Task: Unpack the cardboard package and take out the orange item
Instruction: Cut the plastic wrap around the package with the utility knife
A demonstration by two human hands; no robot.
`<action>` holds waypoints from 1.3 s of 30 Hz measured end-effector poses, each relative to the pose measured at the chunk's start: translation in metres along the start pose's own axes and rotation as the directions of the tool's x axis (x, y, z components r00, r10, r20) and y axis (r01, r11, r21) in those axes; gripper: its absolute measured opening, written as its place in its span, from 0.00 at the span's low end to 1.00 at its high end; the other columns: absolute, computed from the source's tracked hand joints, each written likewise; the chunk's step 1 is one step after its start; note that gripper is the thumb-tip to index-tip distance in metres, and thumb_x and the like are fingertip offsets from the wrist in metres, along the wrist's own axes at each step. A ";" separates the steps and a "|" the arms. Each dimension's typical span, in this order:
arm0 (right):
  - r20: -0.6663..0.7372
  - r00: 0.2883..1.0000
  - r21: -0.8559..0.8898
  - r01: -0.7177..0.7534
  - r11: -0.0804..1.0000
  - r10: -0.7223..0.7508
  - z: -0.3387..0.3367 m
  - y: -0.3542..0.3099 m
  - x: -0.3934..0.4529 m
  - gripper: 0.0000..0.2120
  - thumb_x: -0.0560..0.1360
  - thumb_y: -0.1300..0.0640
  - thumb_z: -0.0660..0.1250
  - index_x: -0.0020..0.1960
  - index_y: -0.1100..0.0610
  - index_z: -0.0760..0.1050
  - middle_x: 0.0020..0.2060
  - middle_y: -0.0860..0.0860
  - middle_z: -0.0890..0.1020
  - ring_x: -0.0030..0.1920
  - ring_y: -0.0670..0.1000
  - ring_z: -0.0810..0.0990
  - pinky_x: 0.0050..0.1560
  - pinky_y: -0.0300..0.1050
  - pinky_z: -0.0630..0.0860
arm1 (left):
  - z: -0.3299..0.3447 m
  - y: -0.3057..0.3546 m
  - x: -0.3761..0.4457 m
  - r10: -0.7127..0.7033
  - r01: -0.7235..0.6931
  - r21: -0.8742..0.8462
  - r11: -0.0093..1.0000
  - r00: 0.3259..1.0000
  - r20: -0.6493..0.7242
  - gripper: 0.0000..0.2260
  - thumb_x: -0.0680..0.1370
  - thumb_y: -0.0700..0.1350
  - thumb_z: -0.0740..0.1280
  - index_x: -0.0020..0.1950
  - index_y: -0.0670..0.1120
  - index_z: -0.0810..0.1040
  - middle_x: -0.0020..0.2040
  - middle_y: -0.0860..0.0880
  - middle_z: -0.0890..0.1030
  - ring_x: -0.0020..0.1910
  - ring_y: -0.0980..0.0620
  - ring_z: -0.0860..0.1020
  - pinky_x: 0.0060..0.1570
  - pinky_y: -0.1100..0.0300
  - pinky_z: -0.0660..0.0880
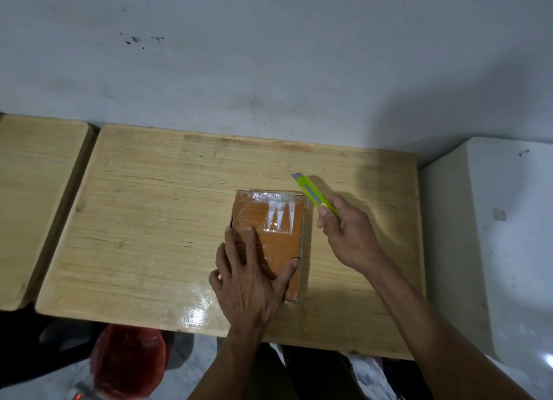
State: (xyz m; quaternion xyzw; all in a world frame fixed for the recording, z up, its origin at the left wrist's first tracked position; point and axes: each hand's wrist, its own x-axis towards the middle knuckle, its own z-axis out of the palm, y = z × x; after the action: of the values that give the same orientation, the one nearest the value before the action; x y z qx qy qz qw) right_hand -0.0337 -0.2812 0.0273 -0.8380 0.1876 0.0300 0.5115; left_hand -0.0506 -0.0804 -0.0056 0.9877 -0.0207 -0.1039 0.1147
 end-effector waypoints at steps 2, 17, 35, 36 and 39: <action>-0.006 0.999 -0.024 0.050 0.998 -0.050 0.000 0.001 0.004 0.07 0.82 0.54 0.59 0.53 0.54 0.75 0.32 0.45 0.77 0.32 0.41 0.75 0.38 0.41 0.70 | 0.001 0.000 0.000 0.001 -0.001 0.005 1.000 1.000 -0.013 0.46 0.69 0.80 0.54 0.80 0.56 0.56 0.82 0.45 0.53 0.76 0.40 0.60 0.63 0.41 0.68; 0.364 0.884 -0.412 0.436 0.800 -0.294 0.006 -0.045 0.075 0.13 0.81 0.51 0.60 0.64 0.52 0.75 0.38 0.51 0.81 0.32 0.49 0.76 0.30 0.41 0.65 | 0.000 0.000 0.003 -0.006 0.006 0.015 1.000 1.000 -0.012 0.46 0.69 0.80 0.54 0.80 0.54 0.61 0.81 0.44 0.58 0.72 0.40 0.65 0.56 0.46 0.69; 0.453 0.797 -0.450 0.591 0.669 -0.399 0.010 -0.053 0.090 0.10 0.80 0.52 0.64 0.57 0.55 0.79 0.34 0.50 0.81 0.29 0.49 0.75 0.30 0.38 0.65 | -0.002 0.001 0.004 -0.007 0.007 -0.011 1.000 1.000 -0.002 0.46 0.69 0.80 0.54 0.80 0.53 0.61 0.81 0.44 0.60 0.73 0.40 0.66 0.56 0.45 0.70; 0.452 0.794 -0.459 0.597 0.658 -0.406 0.009 -0.054 0.090 0.10 0.80 0.53 0.64 0.58 0.55 0.79 0.34 0.50 0.82 0.30 0.49 0.75 0.30 0.37 0.63 | -0.002 0.001 0.004 -0.007 0.007 -0.012 1.000 1.000 -0.001 0.46 0.69 0.80 0.54 0.80 0.53 0.61 0.81 0.44 0.60 0.73 0.40 0.66 0.56 0.45 0.70; 0.454 0.792 -0.478 0.602 0.639 -0.408 0.007 -0.052 0.089 0.11 0.80 0.52 0.64 0.58 0.55 0.79 0.35 0.50 0.83 0.30 0.49 0.77 0.31 0.37 0.64 | -0.002 0.001 0.004 -0.011 0.011 -0.015 1.000 1.000 -0.001 0.46 0.69 0.80 0.54 0.79 0.53 0.63 0.81 0.44 0.60 0.72 0.40 0.66 0.55 0.45 0.70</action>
State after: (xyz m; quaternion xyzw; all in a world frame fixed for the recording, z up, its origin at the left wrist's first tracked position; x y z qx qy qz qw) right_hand 0.0676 -0.2797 0.0466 -0.9581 -0.1580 0.0704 0.2282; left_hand -0.0463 -0.0813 -0.0046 0.9870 -0.0143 -0.1044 0.1217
